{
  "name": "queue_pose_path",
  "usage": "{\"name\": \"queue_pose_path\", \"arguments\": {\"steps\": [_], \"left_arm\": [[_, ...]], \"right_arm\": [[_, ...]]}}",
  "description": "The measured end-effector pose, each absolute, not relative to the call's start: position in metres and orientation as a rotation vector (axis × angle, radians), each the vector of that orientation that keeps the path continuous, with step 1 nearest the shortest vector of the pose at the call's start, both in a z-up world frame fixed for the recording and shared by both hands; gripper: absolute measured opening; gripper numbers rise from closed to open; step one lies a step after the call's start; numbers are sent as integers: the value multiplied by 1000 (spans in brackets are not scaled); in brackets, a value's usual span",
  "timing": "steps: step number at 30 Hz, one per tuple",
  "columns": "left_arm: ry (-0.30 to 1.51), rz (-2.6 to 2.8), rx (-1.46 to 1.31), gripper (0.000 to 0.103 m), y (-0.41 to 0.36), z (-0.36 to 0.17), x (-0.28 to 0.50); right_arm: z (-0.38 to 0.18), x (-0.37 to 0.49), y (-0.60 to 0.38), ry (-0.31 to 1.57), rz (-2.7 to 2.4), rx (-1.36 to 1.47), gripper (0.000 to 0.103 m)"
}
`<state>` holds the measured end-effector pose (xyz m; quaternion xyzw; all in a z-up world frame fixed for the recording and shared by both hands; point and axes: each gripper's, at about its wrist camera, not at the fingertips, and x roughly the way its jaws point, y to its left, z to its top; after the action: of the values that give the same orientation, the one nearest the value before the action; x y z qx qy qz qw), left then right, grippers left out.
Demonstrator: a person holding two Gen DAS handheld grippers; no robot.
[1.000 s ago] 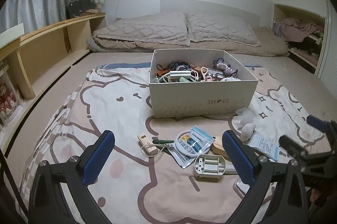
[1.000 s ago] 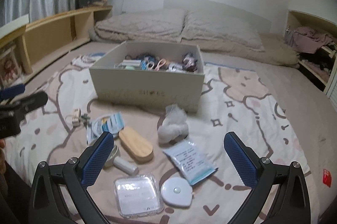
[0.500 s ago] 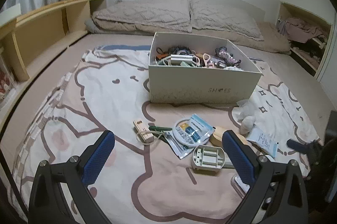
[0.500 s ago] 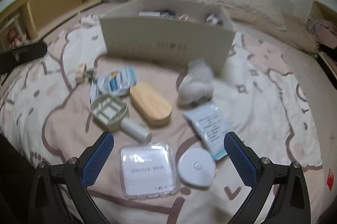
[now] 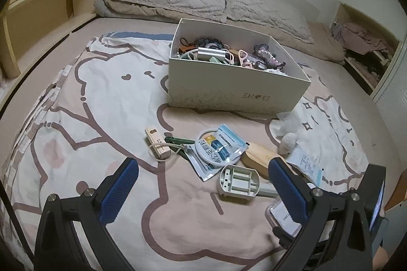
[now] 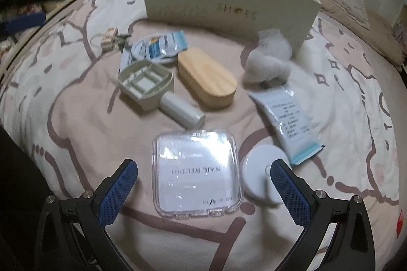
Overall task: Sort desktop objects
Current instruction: 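Move the left tool toward the grey plastic holder while the right tool approaches the NAIL STUDIO case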
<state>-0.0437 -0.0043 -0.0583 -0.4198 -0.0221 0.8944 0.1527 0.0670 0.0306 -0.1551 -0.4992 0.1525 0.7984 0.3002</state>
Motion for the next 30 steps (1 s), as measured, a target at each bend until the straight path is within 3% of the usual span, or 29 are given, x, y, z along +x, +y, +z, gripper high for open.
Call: {"name": "queue_pose_path", "arguments": {"steps": [30], "left_arm": [[216,2406,-1334,103,40,-117,-50]], "right_arm": [[-167,114,94,662,1815,-1184,103]]}}
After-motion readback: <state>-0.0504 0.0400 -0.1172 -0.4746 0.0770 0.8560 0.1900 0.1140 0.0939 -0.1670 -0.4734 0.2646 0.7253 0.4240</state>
